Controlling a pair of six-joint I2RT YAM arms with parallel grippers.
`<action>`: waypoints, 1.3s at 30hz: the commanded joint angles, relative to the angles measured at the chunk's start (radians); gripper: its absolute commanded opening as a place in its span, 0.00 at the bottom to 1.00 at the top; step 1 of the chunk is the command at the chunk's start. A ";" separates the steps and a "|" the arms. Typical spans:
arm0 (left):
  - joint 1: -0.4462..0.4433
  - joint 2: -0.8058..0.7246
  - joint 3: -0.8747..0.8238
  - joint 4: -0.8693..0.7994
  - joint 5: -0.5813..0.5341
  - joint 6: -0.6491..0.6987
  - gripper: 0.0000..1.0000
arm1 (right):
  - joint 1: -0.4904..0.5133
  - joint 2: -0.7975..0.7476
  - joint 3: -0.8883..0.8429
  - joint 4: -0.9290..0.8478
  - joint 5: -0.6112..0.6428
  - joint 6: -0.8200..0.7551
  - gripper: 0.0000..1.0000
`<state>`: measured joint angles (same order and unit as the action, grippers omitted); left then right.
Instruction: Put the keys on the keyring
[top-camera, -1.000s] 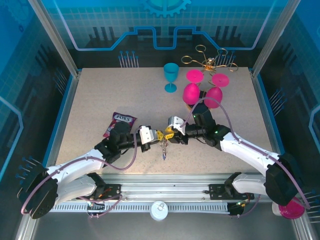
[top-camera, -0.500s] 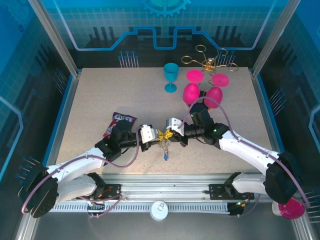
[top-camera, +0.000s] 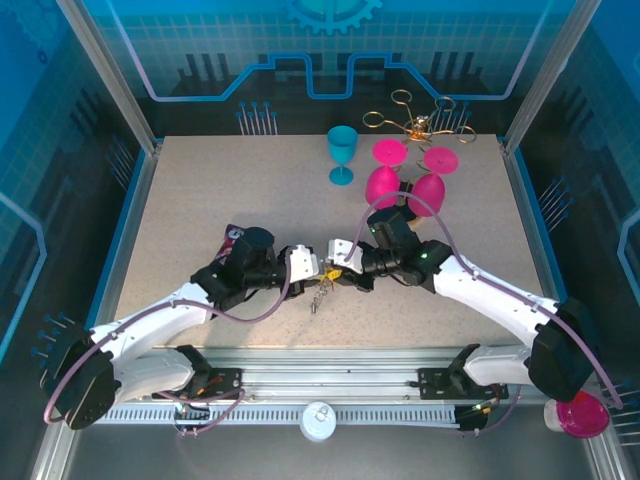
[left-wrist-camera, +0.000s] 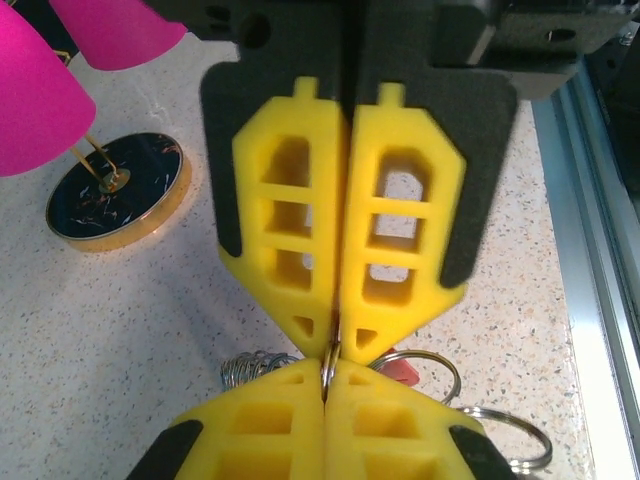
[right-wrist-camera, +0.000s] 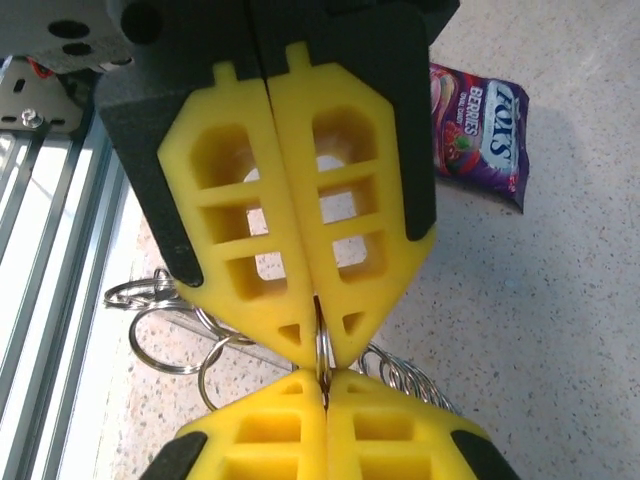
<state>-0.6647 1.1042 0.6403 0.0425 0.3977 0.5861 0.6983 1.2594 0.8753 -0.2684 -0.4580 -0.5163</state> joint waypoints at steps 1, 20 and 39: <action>0.000 -0.041 -0.057 0.100 0.026 -0.004 0.00 | -0.037 -0.045 -0.076 0.192 -0.131 0.106 0.25; 0.002 -0.063 -0.122 0.258 0.026 -0.061 0.00 | -0.099 -0.012 -0.152 0.284 -0.213 0.154 0.20; 0.008 -0.081 -0.194 0.473 0.076 -0.149 0.00 | -0.083 0.025 -0.117 0.322 -0.192 0.190 0.22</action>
<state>-0.6571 1.0477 0.4469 0.4072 0.4164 0.4599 0.6159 1.3075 0.7418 0.0250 -0.6445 -0.3454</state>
